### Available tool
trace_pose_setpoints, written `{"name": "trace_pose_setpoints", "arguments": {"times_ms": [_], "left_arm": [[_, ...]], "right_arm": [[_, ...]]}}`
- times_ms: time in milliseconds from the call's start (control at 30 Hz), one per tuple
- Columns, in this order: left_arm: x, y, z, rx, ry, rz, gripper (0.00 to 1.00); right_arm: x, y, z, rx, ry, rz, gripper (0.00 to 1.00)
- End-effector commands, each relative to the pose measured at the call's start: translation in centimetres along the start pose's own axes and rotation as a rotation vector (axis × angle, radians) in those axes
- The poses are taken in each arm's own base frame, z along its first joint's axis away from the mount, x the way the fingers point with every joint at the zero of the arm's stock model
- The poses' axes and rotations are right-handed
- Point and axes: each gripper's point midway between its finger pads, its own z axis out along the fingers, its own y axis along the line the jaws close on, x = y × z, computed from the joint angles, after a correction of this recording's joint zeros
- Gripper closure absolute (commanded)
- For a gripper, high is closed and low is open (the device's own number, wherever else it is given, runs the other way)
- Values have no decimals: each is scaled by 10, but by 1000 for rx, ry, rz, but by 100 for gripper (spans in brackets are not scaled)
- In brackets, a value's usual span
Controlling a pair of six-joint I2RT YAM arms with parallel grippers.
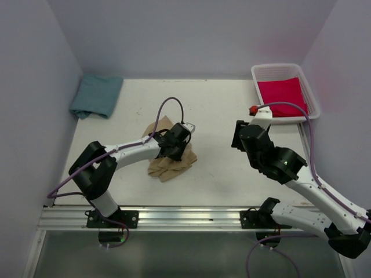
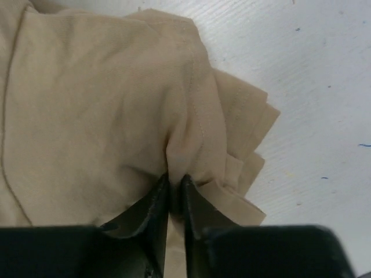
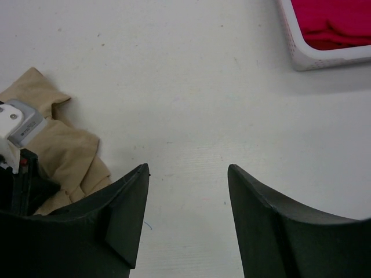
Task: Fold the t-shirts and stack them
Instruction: Flatten out the tshirt
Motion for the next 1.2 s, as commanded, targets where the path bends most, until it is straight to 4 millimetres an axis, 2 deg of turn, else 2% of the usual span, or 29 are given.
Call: {"name": "trace_pose_setpoints", "arguments": {"times_ms": [0,33,67,167,267,367,400,533,633,700,800,833,867,900,933,967,1000,1033,1067,1167], "left_arm": [[-23,16,-10,-118,-80,-29,87],[-26,18,-13,-122,-89,-36,96],[-28,16,-16,-116,-99,-45,100],[-45,12,-39,-110,-168,-69,100],[-65,12,-70,-111,-247,-98,100],[-85,19,-109,-136,-343,-132,100],[-93,24,-129,-143,-391,-147,100],[-112,59,-190,-305,-515,-209,100],[-102,86,-214,-442,-520,-233,100],[-95,96,-220,-489,-531,-272,100],[-72,113,-220,-557,-517,-364,100],[-55,125,-220,-618,-488,-387,100],[-47,131,-227,-625,-536,-531,100],[-38,138,-232,-645,-555,-594,100],[-21,147,-231,-679,-582,-696,100],[-13,152,-245,-660,-642,-770,100],[-6,157,-249,-660,-674,-819,100],[9,166,-253,-698,-688,-849,100],[14,170,-264,-664,-761,-960,100],[32,184,-278,-698,-847,-1089,100]], "right_arm": [[-2,-9,-1,37,-24,17,41],[-1,-10,-1,40,-25,14,42],[0,-10,0,41,-23,9,44],[4,-10,2,46,-17,2,46],[7,-10,5,54,-12,-8,48],[10,-9,8,60,-2,-23,48],[10,-8,9,60,-2,-22,49],[16,-3,15,55,17,-43,49],[19,0,20,49,31,-48,49],[21,3,23,45,41,-53,49],[23,6,27,36,52,-58,49],[24,5,28,38,59,-64,49],[26,7,30,29,69,-68,49],[27,7,31,29,73,-67,49],[28,5,33,32,80,-69,50],[29,6,33,26,85,-68,50],[29,7,33,15,90,-66,50],[29,5,34,14,92,-65,51],[30,6,35,8,96,-64,51],[33,8,37,-11,112,-66,54]]}}
